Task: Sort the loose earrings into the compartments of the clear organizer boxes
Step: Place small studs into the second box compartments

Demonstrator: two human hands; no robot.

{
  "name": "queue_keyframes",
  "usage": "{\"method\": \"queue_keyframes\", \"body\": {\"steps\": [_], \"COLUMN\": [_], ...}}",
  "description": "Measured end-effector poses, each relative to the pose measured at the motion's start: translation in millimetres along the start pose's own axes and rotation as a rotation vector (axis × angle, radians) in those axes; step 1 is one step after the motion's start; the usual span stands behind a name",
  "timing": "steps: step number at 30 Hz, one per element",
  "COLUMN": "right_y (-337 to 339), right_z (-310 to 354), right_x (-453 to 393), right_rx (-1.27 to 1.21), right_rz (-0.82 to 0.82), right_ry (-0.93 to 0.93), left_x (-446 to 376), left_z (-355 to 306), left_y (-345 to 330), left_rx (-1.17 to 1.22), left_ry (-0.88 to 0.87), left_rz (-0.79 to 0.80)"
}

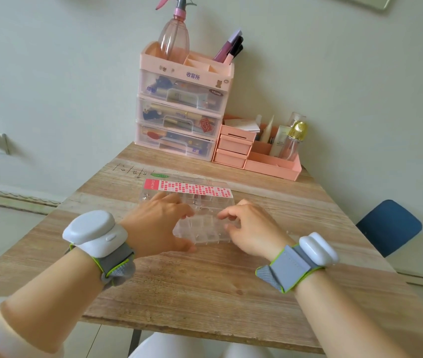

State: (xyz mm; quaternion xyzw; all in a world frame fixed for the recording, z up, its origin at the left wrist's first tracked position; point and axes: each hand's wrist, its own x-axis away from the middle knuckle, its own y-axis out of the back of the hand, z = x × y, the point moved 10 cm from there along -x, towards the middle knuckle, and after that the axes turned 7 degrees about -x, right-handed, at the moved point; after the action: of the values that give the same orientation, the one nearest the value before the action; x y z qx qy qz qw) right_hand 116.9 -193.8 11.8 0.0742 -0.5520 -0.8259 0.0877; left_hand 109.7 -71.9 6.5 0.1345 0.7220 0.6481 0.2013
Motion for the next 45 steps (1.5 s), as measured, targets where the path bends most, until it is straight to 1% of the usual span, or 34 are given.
{"method": "queue_keyframes", "body": {"steps": [3, 8, 11, 14, 16, 18, 21, 23, 25, 29, 33, 40, 45], "right_y": [-3, -2, -5, -11, -12, -12, -15, -7, 10, 37, 51, 62, 64], "right_z": [7, 17, 20, 24, 26, 23, 20, 14, 2, -29, -58, -104, -127], "right_x": [6, 16, 18, 23, 24, 26, 28, 26, 22, 20, 20, 22, 23], "right_rx": [-0.015, -0.031, -0.058, -0.141, -0.168, -0.205, -0.239, -0.247, -0.245, -0.276, -0.314, -0.315, -0.337], "right_rz": [0.048, 0.077, 0.117, 0.186, 0.196, 0.213, 0.254, 0.2, 0.087, -0.099, -0.226, -0.352, -0.404], "right_ry": [0.017, 0.057, 0.085, 0.116, 0.133, 0.135, 0.149, 0.157, 0.134, 0.048, -0.026, -0.122, -0.16], "left_x": [5, 12, 15, 15, 15, 14, 12, 12, 9, -1, -14, -37, -44], "left_z": [-2, 0, 6, 5, 2, -2, -9, -15, -22, -35, -44, -55, -63], "left_y": [2, 15, 20, 22, 23, 24, 16, 9, 1, -8, -13, -12, -14], "left_rx": [-0.014, -0.014, 0.108, 0.212, 0.247, 0.244, 0.204, 0.128, 0.054, 0.087, 0.096, 0.085, 0.087], "left_ry": [-0.011, 0.008, 0.075, 0.121, 0.131, 0.135, 0.135, 0.119, 0.101, 0.064, 0.001, -0.083, -0.121], "left_rz": [0.003, -0.107, -0.134, -0.118, -0.121, -0.105, -0.024, 0.032, 0.056, 0.072, 0.106, 0.122, 0.103]}}
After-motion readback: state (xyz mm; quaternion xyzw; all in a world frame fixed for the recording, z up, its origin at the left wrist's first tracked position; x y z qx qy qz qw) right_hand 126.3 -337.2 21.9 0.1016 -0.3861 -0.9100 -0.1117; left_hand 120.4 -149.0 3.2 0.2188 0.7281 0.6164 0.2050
